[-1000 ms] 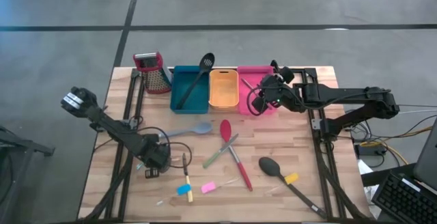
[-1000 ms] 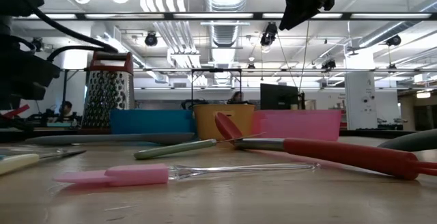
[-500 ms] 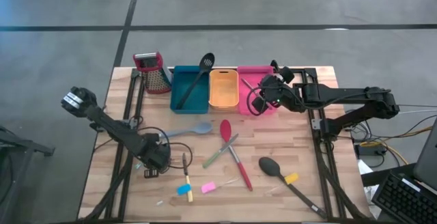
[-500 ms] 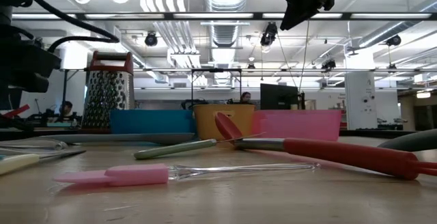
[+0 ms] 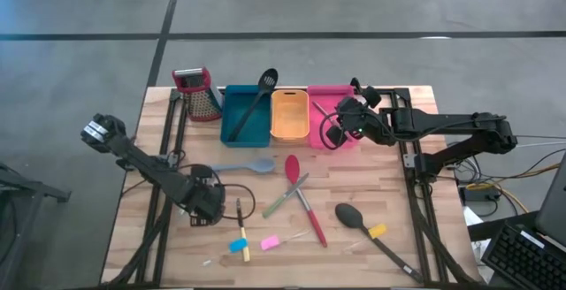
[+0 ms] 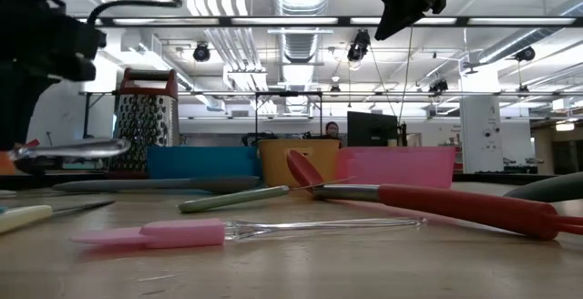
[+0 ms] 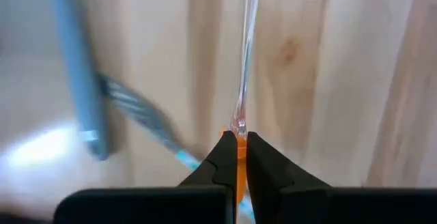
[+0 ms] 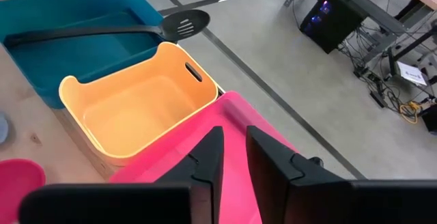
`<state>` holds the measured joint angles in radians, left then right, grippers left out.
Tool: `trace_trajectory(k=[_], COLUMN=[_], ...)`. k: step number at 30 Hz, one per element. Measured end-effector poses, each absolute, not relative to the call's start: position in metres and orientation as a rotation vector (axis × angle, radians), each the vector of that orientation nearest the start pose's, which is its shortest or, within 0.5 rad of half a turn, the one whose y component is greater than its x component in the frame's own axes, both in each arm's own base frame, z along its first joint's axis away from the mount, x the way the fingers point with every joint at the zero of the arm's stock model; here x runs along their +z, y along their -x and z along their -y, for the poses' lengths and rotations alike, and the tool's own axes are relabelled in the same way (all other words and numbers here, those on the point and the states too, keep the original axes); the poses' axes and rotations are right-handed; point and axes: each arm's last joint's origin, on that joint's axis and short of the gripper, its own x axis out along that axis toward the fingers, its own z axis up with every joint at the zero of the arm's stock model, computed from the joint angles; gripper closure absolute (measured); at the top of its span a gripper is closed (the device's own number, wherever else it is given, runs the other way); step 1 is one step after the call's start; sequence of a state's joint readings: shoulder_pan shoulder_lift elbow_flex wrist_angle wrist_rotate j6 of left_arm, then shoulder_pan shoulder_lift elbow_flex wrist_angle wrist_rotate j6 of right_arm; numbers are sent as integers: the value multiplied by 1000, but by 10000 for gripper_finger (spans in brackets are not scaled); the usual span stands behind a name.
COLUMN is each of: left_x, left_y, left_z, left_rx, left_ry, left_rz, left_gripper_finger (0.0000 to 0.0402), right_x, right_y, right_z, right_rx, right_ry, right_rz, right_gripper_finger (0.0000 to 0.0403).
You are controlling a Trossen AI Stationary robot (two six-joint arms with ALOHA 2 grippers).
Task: Pick & Place Kitchen Items
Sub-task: Put the orange spatula into the yellow bin
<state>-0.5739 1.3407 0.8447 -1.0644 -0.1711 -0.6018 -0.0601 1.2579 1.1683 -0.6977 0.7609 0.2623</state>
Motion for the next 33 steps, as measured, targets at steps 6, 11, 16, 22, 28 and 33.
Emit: trace_trajectory(k=[6,11,16,22,28,33], left_x=[227,249,273,294,306,316], left_y=[-183,-198,-218,-254,-280,-284], left_z=[106,99,79,36,-22,-72], left_rx=[186,226,397,450,337,237], left_ry=[-253,-483,-724,-746,-634,-469], left_rz=[-1353,-1203,-1057,-974,-833,-654], left_gripper_finger=[388,388,388,388,388,388], right_x=[330,330,333,340,338,328], right_y=[-249,-249,-245,-238,-226,-207], right_z=[35,35,35,35,34,33], right_rx=[-869,-890,-891,-900,-905,-919], right_ry=[43,53,48,11,-11,-23], right_rz=[-649,-644,-632,-588,-571,-564], right_gripper_finger=[356,348,330,308,292,283])
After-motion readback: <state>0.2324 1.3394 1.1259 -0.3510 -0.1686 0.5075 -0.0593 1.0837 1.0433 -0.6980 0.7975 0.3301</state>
